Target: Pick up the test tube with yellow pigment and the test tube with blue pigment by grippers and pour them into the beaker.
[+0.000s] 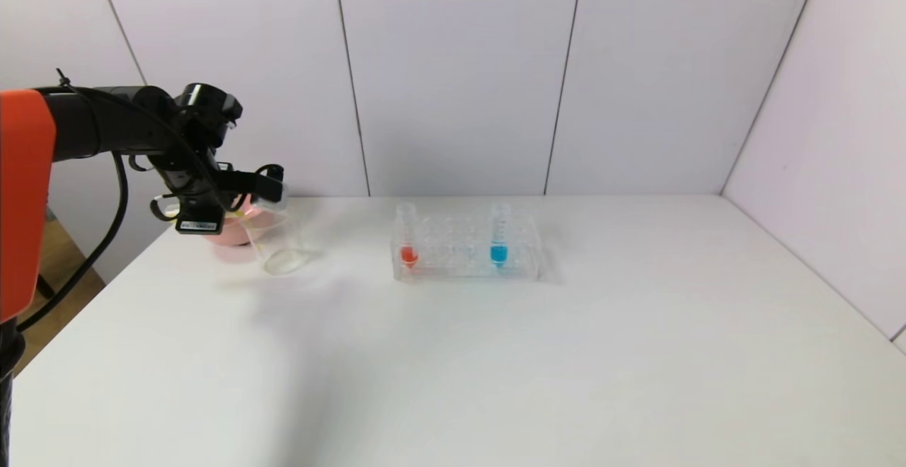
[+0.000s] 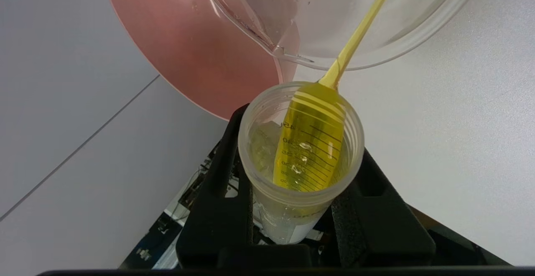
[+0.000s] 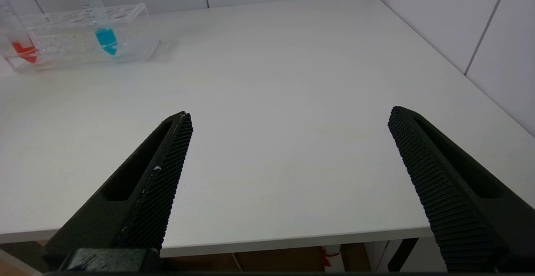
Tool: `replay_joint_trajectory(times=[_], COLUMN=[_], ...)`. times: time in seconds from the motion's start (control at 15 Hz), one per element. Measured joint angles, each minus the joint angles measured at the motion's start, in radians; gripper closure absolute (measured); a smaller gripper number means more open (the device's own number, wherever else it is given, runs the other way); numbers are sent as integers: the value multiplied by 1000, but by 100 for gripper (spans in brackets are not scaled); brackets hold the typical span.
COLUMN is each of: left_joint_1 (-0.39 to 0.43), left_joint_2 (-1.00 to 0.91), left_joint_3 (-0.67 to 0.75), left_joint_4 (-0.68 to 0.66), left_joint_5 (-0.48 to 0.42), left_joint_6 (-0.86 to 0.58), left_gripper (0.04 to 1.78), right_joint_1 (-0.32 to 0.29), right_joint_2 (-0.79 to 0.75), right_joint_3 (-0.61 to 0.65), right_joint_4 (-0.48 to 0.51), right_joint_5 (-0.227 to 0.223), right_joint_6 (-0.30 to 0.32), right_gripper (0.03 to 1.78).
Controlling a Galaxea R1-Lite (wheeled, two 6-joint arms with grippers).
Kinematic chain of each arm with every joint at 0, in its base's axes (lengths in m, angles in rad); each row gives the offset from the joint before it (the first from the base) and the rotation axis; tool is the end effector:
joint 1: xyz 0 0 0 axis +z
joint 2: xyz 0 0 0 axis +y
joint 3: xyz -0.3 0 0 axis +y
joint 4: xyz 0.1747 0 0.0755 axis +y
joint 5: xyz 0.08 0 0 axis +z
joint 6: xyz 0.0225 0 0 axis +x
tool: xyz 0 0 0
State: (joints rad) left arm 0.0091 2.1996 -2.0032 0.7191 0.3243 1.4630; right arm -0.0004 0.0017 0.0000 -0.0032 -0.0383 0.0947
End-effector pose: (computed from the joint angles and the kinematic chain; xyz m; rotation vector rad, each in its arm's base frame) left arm 0.4242 0.0110 0.2022 1.4823 0.9786 -0.4170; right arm -0.0227 -0.0009 0.0759 0.0947 -0.0033 -0.0386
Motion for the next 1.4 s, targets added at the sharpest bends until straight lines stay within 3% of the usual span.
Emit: replay_joint_trajectory(times=[0.73,1.4], left_joint_1=[-18,-23], left_joint_2=[8,9], left_joint_3=[0,0], left_joint_4=[-3,-3], left_joint_5=[62,66], left_joint_6=[-2,-8], left_gripper=[128,128], right_joint_1=[0,0], right_joint_2=[0,0], right_joint_3=[0,0], right_joint_4=[0,0], right_joint_5=[0,0], right_joint_6=[0,0], right_gripper=[10,10])
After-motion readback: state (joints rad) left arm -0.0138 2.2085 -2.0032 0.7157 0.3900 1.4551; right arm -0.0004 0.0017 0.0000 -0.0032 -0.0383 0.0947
